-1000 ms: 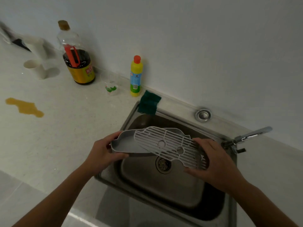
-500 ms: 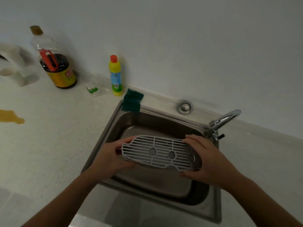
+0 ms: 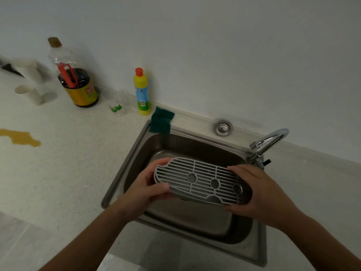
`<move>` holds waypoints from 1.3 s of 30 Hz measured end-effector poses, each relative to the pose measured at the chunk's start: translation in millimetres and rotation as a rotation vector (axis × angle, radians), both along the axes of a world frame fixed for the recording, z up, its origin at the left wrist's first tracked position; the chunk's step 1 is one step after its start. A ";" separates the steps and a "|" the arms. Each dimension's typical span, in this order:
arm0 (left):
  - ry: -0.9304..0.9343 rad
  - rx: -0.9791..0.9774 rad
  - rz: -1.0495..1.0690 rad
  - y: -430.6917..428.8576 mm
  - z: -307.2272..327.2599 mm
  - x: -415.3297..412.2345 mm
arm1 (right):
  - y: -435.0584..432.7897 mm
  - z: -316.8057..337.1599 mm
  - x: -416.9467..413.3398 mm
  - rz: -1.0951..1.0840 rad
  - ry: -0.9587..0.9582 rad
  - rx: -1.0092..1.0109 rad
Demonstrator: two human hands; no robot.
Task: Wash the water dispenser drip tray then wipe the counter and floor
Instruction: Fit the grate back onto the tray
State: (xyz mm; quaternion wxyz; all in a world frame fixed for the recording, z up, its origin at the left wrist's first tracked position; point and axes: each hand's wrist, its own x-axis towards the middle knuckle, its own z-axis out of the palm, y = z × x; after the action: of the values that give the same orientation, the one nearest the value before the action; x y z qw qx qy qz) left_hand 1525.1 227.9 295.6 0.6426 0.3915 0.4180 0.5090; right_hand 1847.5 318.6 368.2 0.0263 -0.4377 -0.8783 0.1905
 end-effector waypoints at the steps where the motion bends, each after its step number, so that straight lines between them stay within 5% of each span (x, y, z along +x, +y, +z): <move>1: -0.018 -0.027 0.025 0.3 0.9 2.6 | 0.0 1.6 -0.2 0.009 -0.020 0.002; 8: 0.030 -0.145 0.234 2.5 0.7 20.9 | -0.7 5.6 -3.9 0.013 -0.100 0.023; 39: -0.196 -0.142 0.152 10.8 -11.0 10.4 | -2.0 12.3 -3.3 0.024 -0.125 0.049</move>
State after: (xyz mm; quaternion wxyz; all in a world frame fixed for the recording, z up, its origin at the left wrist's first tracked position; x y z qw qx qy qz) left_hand 1535.4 238.7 284.6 0.6662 0.2605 0.4166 0.5611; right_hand 1844.2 316.6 380.5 -0.0202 -0.4372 -0.8879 0.1416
